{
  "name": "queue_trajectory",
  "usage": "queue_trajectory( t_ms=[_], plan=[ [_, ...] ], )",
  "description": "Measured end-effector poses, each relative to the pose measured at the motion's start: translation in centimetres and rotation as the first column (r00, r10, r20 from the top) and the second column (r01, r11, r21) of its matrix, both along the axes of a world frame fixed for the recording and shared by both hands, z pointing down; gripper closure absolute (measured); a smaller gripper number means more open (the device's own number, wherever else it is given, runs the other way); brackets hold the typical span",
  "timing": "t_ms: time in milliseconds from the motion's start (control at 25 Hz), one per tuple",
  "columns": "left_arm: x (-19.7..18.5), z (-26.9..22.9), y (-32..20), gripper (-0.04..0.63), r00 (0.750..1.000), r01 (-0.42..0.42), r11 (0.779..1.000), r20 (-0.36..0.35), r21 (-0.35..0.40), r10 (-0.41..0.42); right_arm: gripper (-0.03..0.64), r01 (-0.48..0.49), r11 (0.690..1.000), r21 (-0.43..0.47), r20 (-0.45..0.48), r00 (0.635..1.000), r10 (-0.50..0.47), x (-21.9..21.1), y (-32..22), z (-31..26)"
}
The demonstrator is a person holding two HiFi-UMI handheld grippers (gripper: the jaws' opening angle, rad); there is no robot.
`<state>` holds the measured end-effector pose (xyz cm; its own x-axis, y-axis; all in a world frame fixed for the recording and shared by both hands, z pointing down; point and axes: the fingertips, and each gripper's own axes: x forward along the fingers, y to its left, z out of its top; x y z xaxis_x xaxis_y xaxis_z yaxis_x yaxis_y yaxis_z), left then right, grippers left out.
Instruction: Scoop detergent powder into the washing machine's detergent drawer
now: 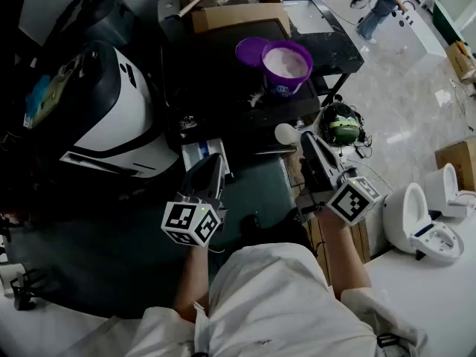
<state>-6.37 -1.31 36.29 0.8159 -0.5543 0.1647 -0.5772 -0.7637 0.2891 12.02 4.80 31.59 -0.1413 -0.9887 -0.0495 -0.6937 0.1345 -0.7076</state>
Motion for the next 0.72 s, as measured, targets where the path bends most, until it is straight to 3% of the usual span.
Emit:
queue_trajectory(
  t_ms=[280,720],
  plan=[
    [0.4,-0.4,1.4,0.574,1.000,-0.031,1.000,0.006,0.006,0.031,0.607,-0.003,1.000,0.006,-0.021,1.000,0.003,-0.5,1.3,-0.6],
    [0.4,-0.6,2.9,0.574,0.994,-0.108,0.994,0.012,0.030,0.108,0.609,-0.010,0.998,0.056,0.062,0.998,0.007,-1.0,2.6,-1.7]
  ],
)
